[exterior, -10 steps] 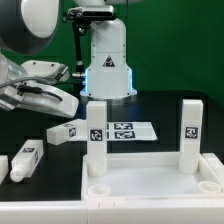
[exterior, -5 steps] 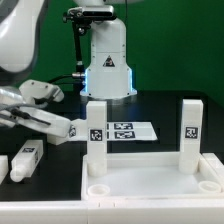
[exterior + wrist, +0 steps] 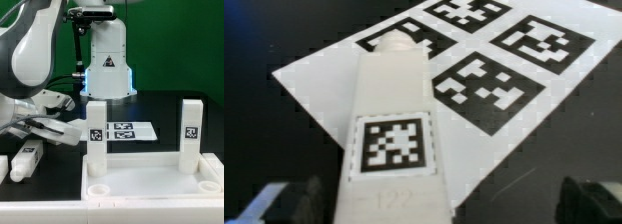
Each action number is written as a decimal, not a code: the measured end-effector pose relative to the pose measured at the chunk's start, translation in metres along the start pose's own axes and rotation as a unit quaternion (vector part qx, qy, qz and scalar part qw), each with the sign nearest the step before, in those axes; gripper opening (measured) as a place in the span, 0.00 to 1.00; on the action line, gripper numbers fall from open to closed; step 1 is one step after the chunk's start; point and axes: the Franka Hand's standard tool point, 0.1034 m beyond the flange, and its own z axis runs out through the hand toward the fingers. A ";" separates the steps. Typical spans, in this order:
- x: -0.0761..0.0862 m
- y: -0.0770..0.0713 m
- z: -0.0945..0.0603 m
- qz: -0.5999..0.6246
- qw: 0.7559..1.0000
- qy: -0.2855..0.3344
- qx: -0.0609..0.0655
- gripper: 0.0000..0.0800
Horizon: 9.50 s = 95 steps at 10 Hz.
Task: Assemble desk
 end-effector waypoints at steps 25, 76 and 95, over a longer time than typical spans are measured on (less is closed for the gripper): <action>-0.100 -0.184 -0.224 -0.169 0.813 0.557 -0.003 0.36; -0.095 -0.348 -0.054 -0.322 0.676 0.653 -0.112 0.36; -0.093 -0.354 -0.083 -0.245 0.787 0.540 -0.169 0.81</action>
Offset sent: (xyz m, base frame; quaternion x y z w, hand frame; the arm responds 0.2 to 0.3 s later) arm 0.0000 0.0000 0.0000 0.0000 0.0000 0.0000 1.0000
